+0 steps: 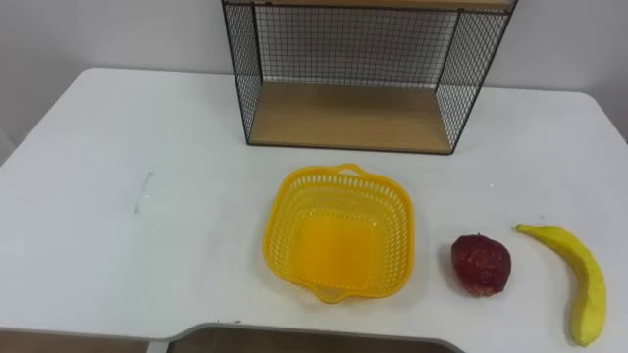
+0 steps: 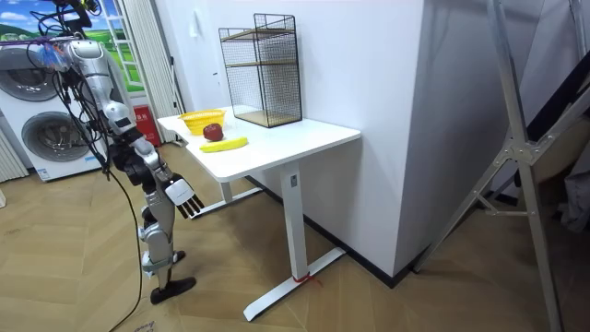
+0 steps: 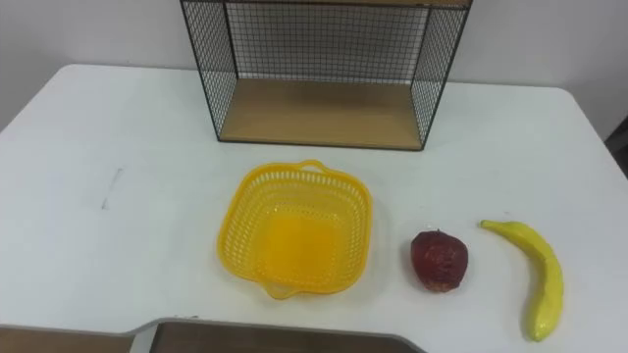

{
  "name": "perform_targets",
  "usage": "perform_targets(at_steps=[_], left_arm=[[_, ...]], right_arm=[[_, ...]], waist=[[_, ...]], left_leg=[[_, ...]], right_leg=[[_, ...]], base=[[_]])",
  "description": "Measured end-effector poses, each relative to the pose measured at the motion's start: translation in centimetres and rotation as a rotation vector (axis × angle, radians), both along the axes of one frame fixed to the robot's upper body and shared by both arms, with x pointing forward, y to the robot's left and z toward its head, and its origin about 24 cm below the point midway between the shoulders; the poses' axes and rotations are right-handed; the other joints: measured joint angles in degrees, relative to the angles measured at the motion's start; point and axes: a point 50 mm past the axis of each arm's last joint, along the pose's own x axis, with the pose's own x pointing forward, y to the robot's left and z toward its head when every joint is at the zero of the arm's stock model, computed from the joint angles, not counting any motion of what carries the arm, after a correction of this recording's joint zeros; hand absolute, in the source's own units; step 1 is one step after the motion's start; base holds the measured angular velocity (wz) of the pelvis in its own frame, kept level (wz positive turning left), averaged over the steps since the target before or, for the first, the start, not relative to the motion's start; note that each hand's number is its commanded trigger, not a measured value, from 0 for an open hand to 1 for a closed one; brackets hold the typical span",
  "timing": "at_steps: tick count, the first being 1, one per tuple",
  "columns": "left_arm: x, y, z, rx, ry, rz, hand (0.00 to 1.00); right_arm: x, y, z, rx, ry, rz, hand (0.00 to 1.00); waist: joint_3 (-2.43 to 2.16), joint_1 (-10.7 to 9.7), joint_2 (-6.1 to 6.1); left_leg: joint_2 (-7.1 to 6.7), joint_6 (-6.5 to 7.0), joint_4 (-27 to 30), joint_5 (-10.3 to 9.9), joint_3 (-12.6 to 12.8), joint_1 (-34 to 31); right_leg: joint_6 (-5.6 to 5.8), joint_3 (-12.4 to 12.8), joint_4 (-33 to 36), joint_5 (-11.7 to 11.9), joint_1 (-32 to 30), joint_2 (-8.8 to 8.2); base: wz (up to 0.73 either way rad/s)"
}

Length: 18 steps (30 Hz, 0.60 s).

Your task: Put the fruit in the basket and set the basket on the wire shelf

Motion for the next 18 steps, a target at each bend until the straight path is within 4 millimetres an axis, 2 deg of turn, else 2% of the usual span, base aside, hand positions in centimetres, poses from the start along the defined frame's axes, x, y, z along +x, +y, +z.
perform_targets(at_steps=[14, 18], left_arm=[[0.02, -0.02, -0.01, -0.004, -0.002, 0.006, 0.0], [0.35, -0.03, 0.02, -0.002, -0.023, 0.009, 0.0]], right_arm=[[-0.13, -0.08, -0.02, -0.017, 0.004, -0.007, 0.0], [-0.49, -0.1, -0.08, -0.009, 0.001, -0.11, 0.0]], waist=[[-0.04, 0.33, -0.38], [-0.03, 0.34, -0.35]], left_leg=[[-0.03, 0.01, 0.33, 0.01, 0.42, 0.03], [-0.02, 0.01, 0.32, 0.0, 0.27, 0.01]], right_leg=[[0.02, 0.44, 0.28, 0.01, -0.22, -0.1], [0.08, 0.38, 0.23, -0.05, -0.13, -0.08]], base=[[-0.01], [0.01]])
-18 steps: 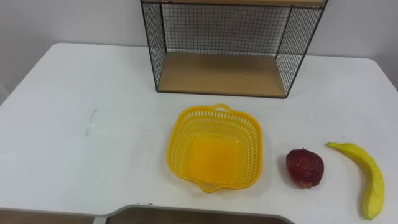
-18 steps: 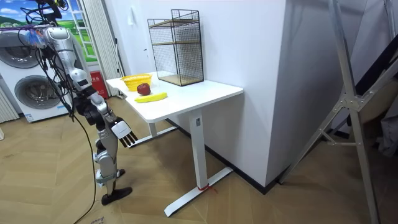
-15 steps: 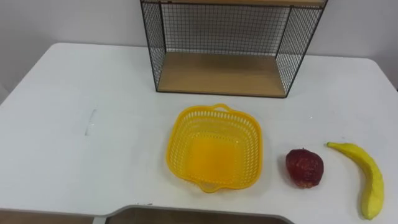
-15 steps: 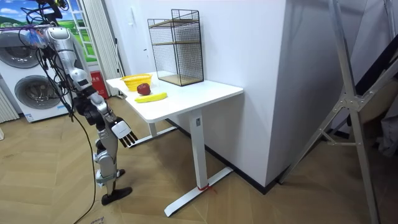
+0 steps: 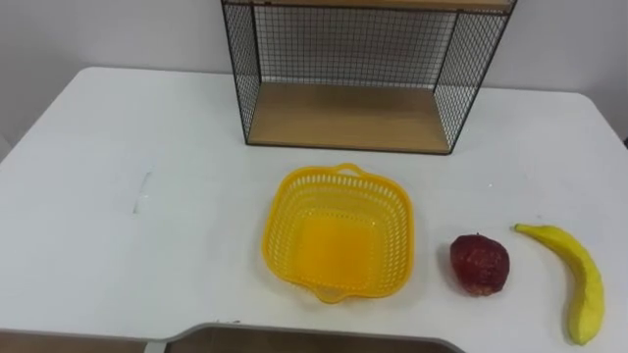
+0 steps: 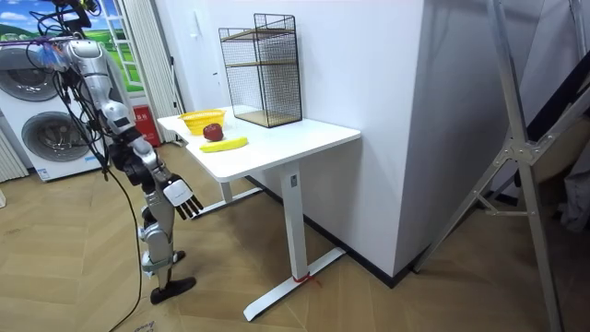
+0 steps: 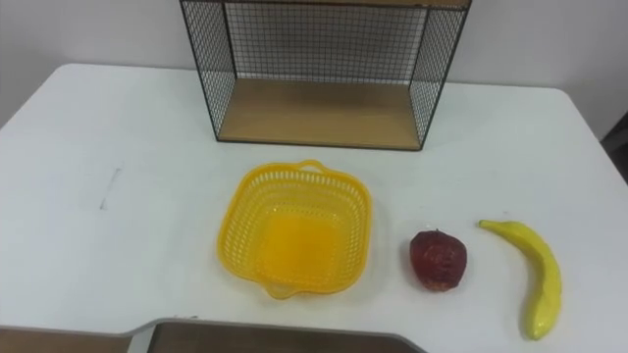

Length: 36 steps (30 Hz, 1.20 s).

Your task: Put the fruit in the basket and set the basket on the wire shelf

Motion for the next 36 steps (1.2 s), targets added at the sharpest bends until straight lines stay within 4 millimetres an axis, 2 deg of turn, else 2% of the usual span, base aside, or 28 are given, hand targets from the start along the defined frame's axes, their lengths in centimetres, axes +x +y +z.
perform_targets(at_steps=[4, 7, 9, 10, 12, 13, 15, 20, 23, 28, 30, 31, 33, 34, 36], left_arm=[[-0.1, 0.2, 0.0, 0.006, -0.015, 0.028, 0.0], [-0.3, 0.2, 0.1, 0.028, -0.042, 0.085, 0.0], [-1.1, 0.1, 0.1, 0.045, -0.054, 0.132, 0.0], [-1.2, 0.2, 0.1, 0.049, -0.06, 0.145, 0.0], [-1.7, 0.6, 0.2, 0.071, -0.092, 0.242, 0.0], [-1.8, 0.7, 0.3, 0.081, -0.097, 0.257, 0.0], [-2.1, 1.2, 0.4, 0.103, -0.117, 0.321, 0.0], [-2.7, 1.8, 0.7, 0.141, -0.142, 0.404, 0.0], [-2.7, 2.3, 0.9, 0.153, -0.156, 0.397, 0.0], [-1.9, 3.1, 1.3, 0.174, -0.215, 0.378, 0.0], [-1.2, 3.4, 1.5, 0.177, -0.254, 0.365, 0.0], [-1.1, 3.4, 1.5, 0.176, -0.259, 0.363, 0.0], [-0.9, 3.5, 1.6, 0.177, -0.273, 0.356, 0.0], [-0.8, 3.5, 1.6, 0.177, -0.28, 0.352, 0.0], [-0.5, 3.6, 1.7, 0.182, -0.294, 0.335, 0.0]], right_arm=[[-1.2, -0.2, -0.2, 0.011, 0.022, -0.189, 0.0], [-2.6, -0.7, -0.2, 0.014, 0.014, -0.444, 0.0], [-3.1, -1.4, 0.0, 0.009, -0.016, -0.717, 0.0], [-3.3, -1.7, 0.0, 0.007, -0.026, -0.799, 0.0], [-3.6, -2.7, 0.3, -0.004, -0.073, -1.106, 0.0], [-3.7, -3.0, 0.4, -0.007, -0.081, -1.186, 0.0], [-4.4, -3.9, 0.7, -0.023, -0.101, -1.474, 0.0], [-4.1, -6.3, 1.9, -0.095, -0.159, -1.808, 0.0], [-3.1, -8.2, 3.2, -0.164, -0.208, -1.902, 0.0], [-1.4, -11.4, 6.4, -0.315, -0.291, -2.004, 0.0], [0.4, -13.5, 9.4, -0.434, -0.403, -1.987, 0.0], [0.8, -14.0, 10.2, -0.472, -0.432, -1.967, 0.0], [2.6, -15.7, 14.0, -0.664, -0.59, -1.867, 0.0], [2.9, -16.1, 15.0, -0.726, -0.637, -1.834, 0.0], [4.3, -17.0, 19.3, -0.915, -0.838, -1.736, 0.0]], waist=[[0.03, -0.12, -0.06], [0.12, -0.29, 0.03], [0.16, -2.18, 0.2], [0.17, -2.7, 0.24], [0.19, -4.48, 0.55], [0.19, -4.95, 0.58], [0.12, -6.27, 0.78], [-0.08, -8.13, 0.69], [-0.19, -9.18, 0.2], [-0.24, -9.49, -1.08], [0.02, -10.07, -1.45], [0.06, -10.15, -1.52], [0.15, -10.55, -1.69], [0.18, -10.52, -1.77], [0.24, -10.35, -1.9]], left_leg=[[0.0, 0.0, 0.07, 0.0, 0.03, 0.11], [-0.02, 0.01, -0.03, -0.02, -0.07, 0.89], [-0.04, 0.02, -0.02, -0.03, 0.09, 1.07], [-0.02, 0.02, -0.01, -0.03, 0.18, 1.16], [0.14, 0.08, 0.0, -0.49, 0.38, 1.26], [0.13, 0.1, 0.08, -0.59, 0.33, 1.26], [0.11, 0.1, -0.02, -0.64, 0.35, 1.16], [0.09, 0.14, 0.09, -0.62, 1.66, 1.01], [-0.02, 0.16, 0.03, -0.61, 1.89, 1.01], [-0.03, 0.16, 0.12, -0.61, 2.34, 0.33], [-0.18, 0.42, 0.16, -0.45, 2.47, -0.5], [-0.22, 0.46, 0.14, -0.42, 2.45, -0.59], [-0.31, 0.47, 0.08, -0.42, 2.47, -0.58], [-0.32, 0.47, 0.06, -0.42, 2.48, -0.59], [-0.31, 0.48, 0.1, -0.42, 2.47, -1.33]], right_leg=[[0.0, 0.0, -0.04, 0.0, 0.11, 0.01], [0.0, 0.29, -0.13, 0.0, 0.71, 0.01], [0.03, 0.33, -0.01, -0.03, 0.9, 0.01], [0.03, 0.43, 0.05, -0.04, 0.9, 0.02], [0.09, 0.56, 0.67, -0.5, 0.57, 0.16], [0.14, 0.63, 0.98, -0.68, 0.44, 0.14], [0.14, 0.88, 1.3, -0.71, 0.15, 0.15], [0.13, 1.96, 2.71, -0.79, -1.28, 0.09], [0.33, 2.53, 2.89, -0.98, -1.53, 0.08], [0.45, 3.21, 3.29, -1.03, -2.64, 0.09], [0.55, 3.1, 3.81, -1.01, -3.6, -0.05], [0.57, 3.06, 3.83, -1.0, -3.7, -0.09], [0.79, 3.15, 3.83, -1.11, -3.81, -0.14], [0.81, 3.15, 3.81, -1.12, -3.83, -0.14], [0.75, 3.13, 4.04, -1.08, -4.78, -0.13]], base=[[0.0], [-0.05], [0.0], [-0.05], [-0.05], [0.0], [-0.06], [-0.15], [-0.08], [-0.05], [-0.02], [0.0], [0.0], [0.0], [0.0]])
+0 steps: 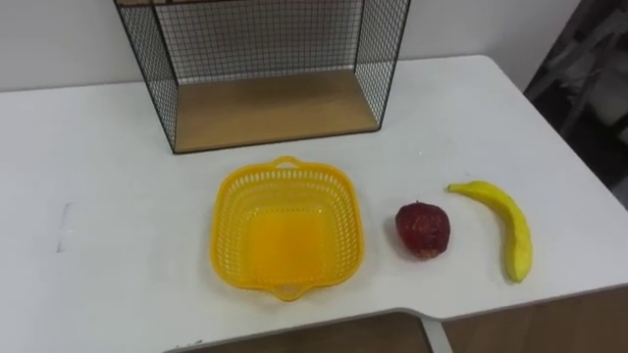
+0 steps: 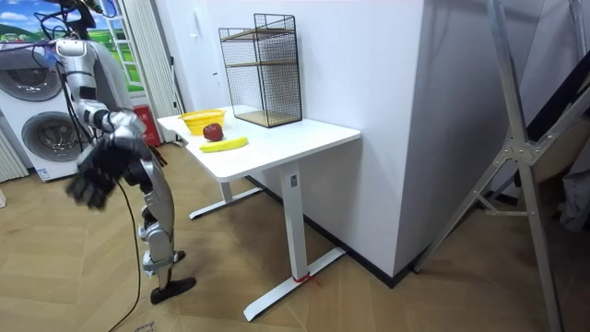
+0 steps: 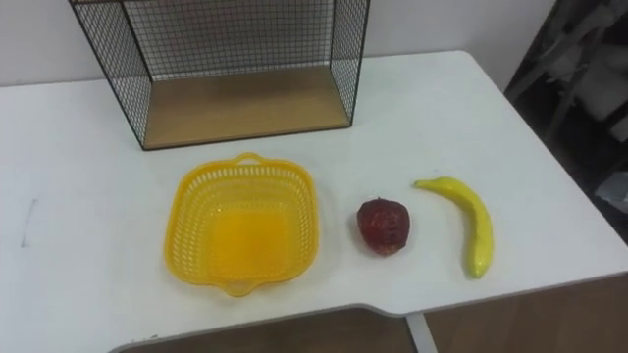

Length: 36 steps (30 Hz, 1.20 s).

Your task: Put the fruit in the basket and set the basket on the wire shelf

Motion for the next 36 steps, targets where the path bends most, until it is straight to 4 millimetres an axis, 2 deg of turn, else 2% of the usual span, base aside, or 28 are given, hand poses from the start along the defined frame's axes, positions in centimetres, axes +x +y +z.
perform_targets(at_steps=[1, 3, 4, 6, 10, 12, 13, 15, 18, 22, 24, 27, 31, 36], left_arm=[[0.1, 0.0, 0.0, 0.005, 0.001, -0.011, 0.0], [0.2, -0.1, -0.1, 0.003, 0.007, -0.031, 0.0], [0.3, -0.2, -0.1, 0.001, 0.009, -0.043, 0.0], [0.6, -0.6, -0.2, -0.008, 0.018, -0.086, 0.0], [1.7, -1.1, -0.5, -0.021, 0.009, -0.126, 0.0], [1.8, -1.4, -0.6, -0.031, 0.014, -0.152, 0.0], [1.7, -1.4, -0.6, -0.033, 0.017, -0.159, 0.0], [1.2, -1.9, -0.8, -0.046, 0.043, -0.196, 0.0], [0.9, -2.1, -1.0, -0.055, 0.065, -0.208, 0.0], [0.0, -2.1, -1.1, -0.062, 0.095, -0.207, 0.0], [-0.1, -2.1, -1.1, -0.064, 0.097, -0.206, 0.0], [0.0, -2.2, -1.1, -0.067, 0.096, -0.21, 0.0], [0.2, -2.2, -1.1, -0.067, 0.089, -0.213, 0.0], [0.0, -2.2, -1.1, -0.068, 0.094, -0.211, 0.0]], right_arm=[[0.4, -0.1, 1.0, -0.064, 0.023, 0.009, 0.0], [1.7, 0.6, 4.9, -0.317, 0.086, 0.058, 0.0], [2.2, 0.9, 5.8, -0.376, 0.09, 0.075, 0.0], [3.8, 2.9, 8.8, -0.594, 0.118, 0.153, 0.0], [6.0, 6.1, 11.1, -0.798, 0.107, 0.304, 0.0], [7.3, 7.8, 11.0, -0.825, 0.088, 0.452, 0.0], [7.7, 8.3, 10.9, -0.827, 0.087, 0.493, 0.0], [9.3, 10.3, 10.0, -0.827, 0.088, 0.691, 0.0], [10.7, 12.6, 9.1, -0.831, 0.101, 0.928, 0.0], [11.8, 14.8, 8.1, -0.831, 0.106, 1.153, 0.0], [11.9, 15.9, 7.3, -0.817, 0.12, 1.264, 0.0], [12.3, 16.9, 6.7, -0.809, 0.129, 1.371, 0.0], [12.4, 17.2, 6.3, -0.804, 0.14, 1.432, 0.0], [12.5, 17.3, 5.7, -0.787, 0.16, 1.477, 0.0]], waist=[[0.12, 0.02, -0.07], [0.19, 1.11, 0.0], [0.19, 1.19, 0.03], [0.19, 2.03, 0.21], [0.09, 4.51, 0.53], [0.06, 6.03, 0.65], [0.08, 6.22, 0.66], [0.29, 6.51, 0.86], [0.4, 7.54, 1.16], [0.6, 8.1, 1.38], [0.63, 9.15, 1.44], [0.61, 9.29, 1.45], [0.45, 9.26, 1.49], [-0.09, 9.23, 1.87]], left_leg=[[0.02, 0.01, 0.01, 0.01, 0.0, -0.17], [0.11, 0.02, 0.04, 0.02, 0.16, -0.43], [0.11, 0.02, 0.05, 0.02, 0.12, -0.55], [0.11, 0.02, -0.01, 0.02, 0.05, -0.7], [0.13, 0.02, -0.12, 0.02, 0.25, -0.6], [0.13, 0.01, -0.35, 0.01, 0.4, -0.28], [0.13, 0.01, -0.45, 0.01, 0.4, -0.26], [0.15, 0.01, -0.49, 0.01, 0.48, -0.35], [0.2, 0.01, -0.5, 0.01, 0.71, -0.33], [0.26, -0.02, -0.63, -0.01, 0.46, 0.71], [0.26, -0.02, -0.78, -0.01, 0.31, 1.4], [0.25, -0.03, -0.79, -0.02, -0.1, 1.47], [0.2, -0.03, -0.71, -0.01, -0.79, 1.35], [0.21, -0.03, -0.44, -0.01, -0.78, 1.37]], right_leg=[[-0.07, 0.04, 0.07, 0.05, -0.22, 0.05], [-0.27, 0.05, 0.21, 0.21, -0.67, 0.07], [-0.27, -0.01, 0.18, 0.2, -0.7, 0.07], [-0.27, 0.02, -0.06, 0.22, -0.79, 0.13], [-0.25, 0.26, -0.26, 0.25, -0.73, 0.17], [-0.27, 0.29, -0.27, 0.26, -0.6, 0.15], [-0.27, 0.28, -0.27, 0.26, -0.6, 0.16], [-0.24, 0.35, -0.36, 0.29, -0.63, 0.17], [-0.25, 0.76, -0.33, 0.3, -0.68, 0.26], [-0.34, 0.46, -0.76, 0.43, 0.83, 0.27], [-0.39, 0.36, -1.47, 0.51, 1.83, 0.28], [-0.39, -0.05, -1.53, 0.51, 2.09, 0.25], [-0.38, -0.21, -1.54, 0.52, 2.27, 0.24], [-0.36, -0.21, -1.52, 0.57, 2.56, 0.25]], base=[[-0.05], [-0.08], [0.0], [0.02], [0.0], [-0.04], [0.0], [0.0], [-0.05], [0.03], [0.02], [0.07], [0.07], [0.0]])
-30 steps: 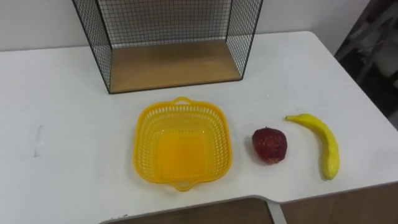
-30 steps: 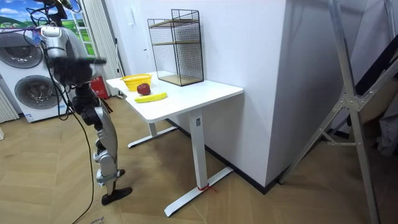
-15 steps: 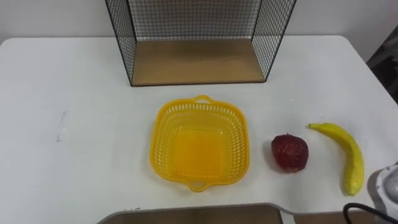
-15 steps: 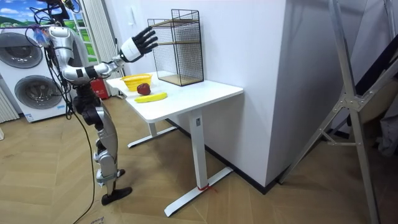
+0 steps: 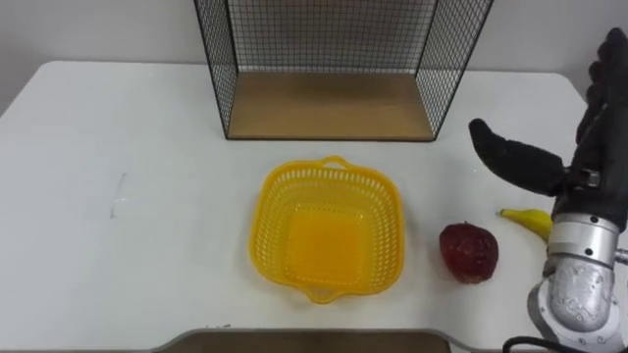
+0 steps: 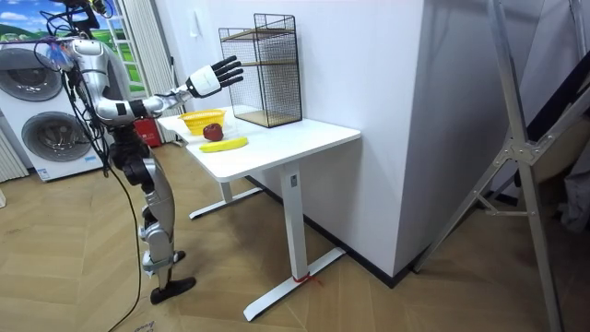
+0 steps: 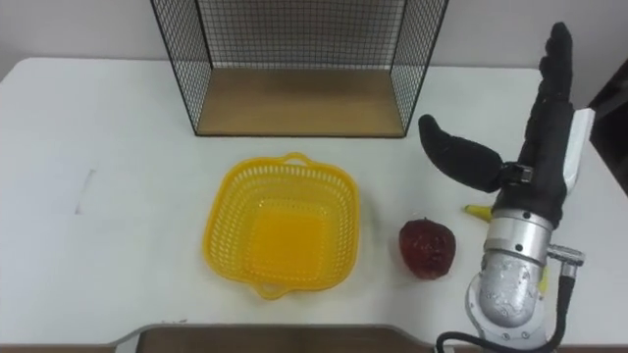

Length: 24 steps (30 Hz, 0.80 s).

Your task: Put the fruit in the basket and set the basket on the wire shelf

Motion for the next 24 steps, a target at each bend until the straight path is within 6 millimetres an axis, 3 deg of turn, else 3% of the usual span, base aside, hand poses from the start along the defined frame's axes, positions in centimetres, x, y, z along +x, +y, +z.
perform_targets(at_steps=[2, 3, 9, 24], left_arm=[[-0.1, 0.0, 0.0, 0.0, 0.002, -0.001, 0.0], [0.0, 0.0, 0.0, 0.001, 0.001, -0.001, 0.0], [0.0, 0.0, 0.0, 0.001, 0.001, 0.0, 0.0], [0.0, 0.0, 0.0, 0.001, 0.003, 0.0, 0.0]], right_arm=[[0.0, -0.1, -0.8, -0.01, 0.038, -0.002, 0.0], [0.0, -0.1, -1.7, -0.024, 0.079, 0.002, 0.0], [-1.2, -0.2, -3.7, -0.045, 0.199, 0.035, 0.0], [-2.2, 0.0, -5.4, -0.024, 0.291, 0.073, 0.0]], waist=[[0.11, 0.0, 0.42], [-0.15, 0.0, 0.19], [-0.25, -0.23, 0.7], [-0.17, -1.81, 0.44]], left_leg=[[0.0, 0.0, -0.01, 0.0, 0.01, 0.51], [-0.01, 0.0, -0.01, 0.0, 0.01, 0.58], [-0.02, 0.01, -0.58, 0.0, 0.06, 0.51], [-0.04, 0.01, -0.87, 0.0, 0.64, 0.88]], right_leg=[[0.01, 0.08, -0.08, 0.01, 0.47, 0.0], [0.02, 0.05, -0.01, 0.0, 0.5, -0.01], [0.08, 0.0, 0.15, 0.04, 0.34, 0.0], [0.08, 0.25, -0.13, 0.04, 0.2, 0.0]], base=[[0.0], [0.0], [-0.01], [-0.01]])
